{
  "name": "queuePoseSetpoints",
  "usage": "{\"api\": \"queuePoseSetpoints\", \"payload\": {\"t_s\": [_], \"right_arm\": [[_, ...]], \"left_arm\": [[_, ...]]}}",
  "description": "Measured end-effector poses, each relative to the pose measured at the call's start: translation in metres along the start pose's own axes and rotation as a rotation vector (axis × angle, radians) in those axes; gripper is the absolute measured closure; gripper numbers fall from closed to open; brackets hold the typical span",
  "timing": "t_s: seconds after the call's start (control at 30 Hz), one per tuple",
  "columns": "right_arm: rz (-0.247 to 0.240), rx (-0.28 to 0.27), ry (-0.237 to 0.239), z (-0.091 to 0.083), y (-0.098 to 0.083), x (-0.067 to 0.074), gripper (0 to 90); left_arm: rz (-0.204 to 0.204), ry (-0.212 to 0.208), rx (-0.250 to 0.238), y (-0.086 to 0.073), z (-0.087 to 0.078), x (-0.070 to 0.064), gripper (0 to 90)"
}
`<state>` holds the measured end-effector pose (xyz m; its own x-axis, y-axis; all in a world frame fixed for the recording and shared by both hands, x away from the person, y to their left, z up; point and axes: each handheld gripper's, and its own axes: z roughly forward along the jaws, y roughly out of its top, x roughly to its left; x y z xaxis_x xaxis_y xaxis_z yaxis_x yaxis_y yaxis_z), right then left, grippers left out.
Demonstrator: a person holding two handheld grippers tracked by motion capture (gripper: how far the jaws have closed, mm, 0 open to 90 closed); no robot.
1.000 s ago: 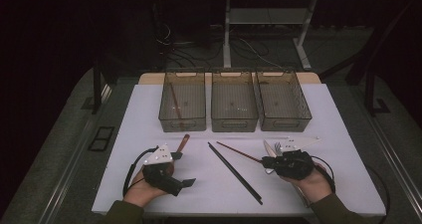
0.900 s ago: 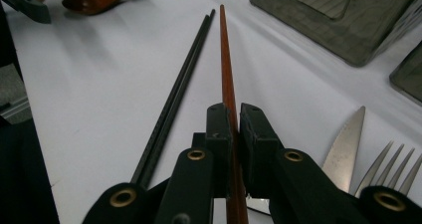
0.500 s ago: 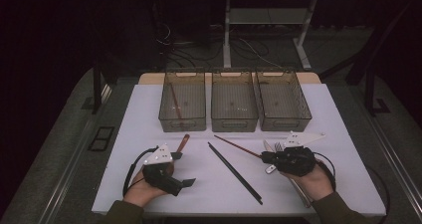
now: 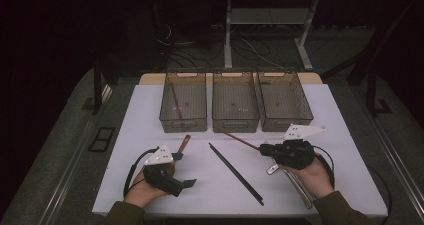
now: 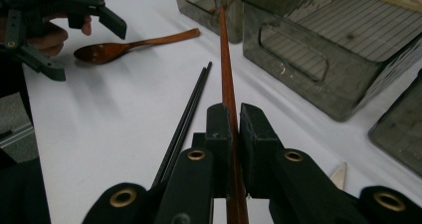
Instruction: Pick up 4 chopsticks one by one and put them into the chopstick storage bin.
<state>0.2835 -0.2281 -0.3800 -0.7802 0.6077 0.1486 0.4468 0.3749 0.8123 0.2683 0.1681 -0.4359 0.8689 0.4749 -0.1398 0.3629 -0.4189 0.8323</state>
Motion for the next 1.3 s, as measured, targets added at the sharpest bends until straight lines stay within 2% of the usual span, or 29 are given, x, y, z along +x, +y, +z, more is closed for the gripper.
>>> {"api": "queuePoseSetpoints", "payload": {"t_s": [0.47,0.87,1.3], "right_arm": [[0.012,-0.045,-0.014,0.009,0.018,-0.005,83.5],[0.012,-0.057,-0.014,0.023,0.034,-0.007,83.5],[0.002,-0.082,-0.044,0.038,0.056,-0.012,83.5]], "left_arm": [[0.001,0.0,0.002,0.0,0.0,0.0,0.4],[0.001,0.001,-0.003,0.0,0.0,0.001,0.4],[-0.003,0.001,-0.006,0.0,0.0,0.001,0.5]]}}
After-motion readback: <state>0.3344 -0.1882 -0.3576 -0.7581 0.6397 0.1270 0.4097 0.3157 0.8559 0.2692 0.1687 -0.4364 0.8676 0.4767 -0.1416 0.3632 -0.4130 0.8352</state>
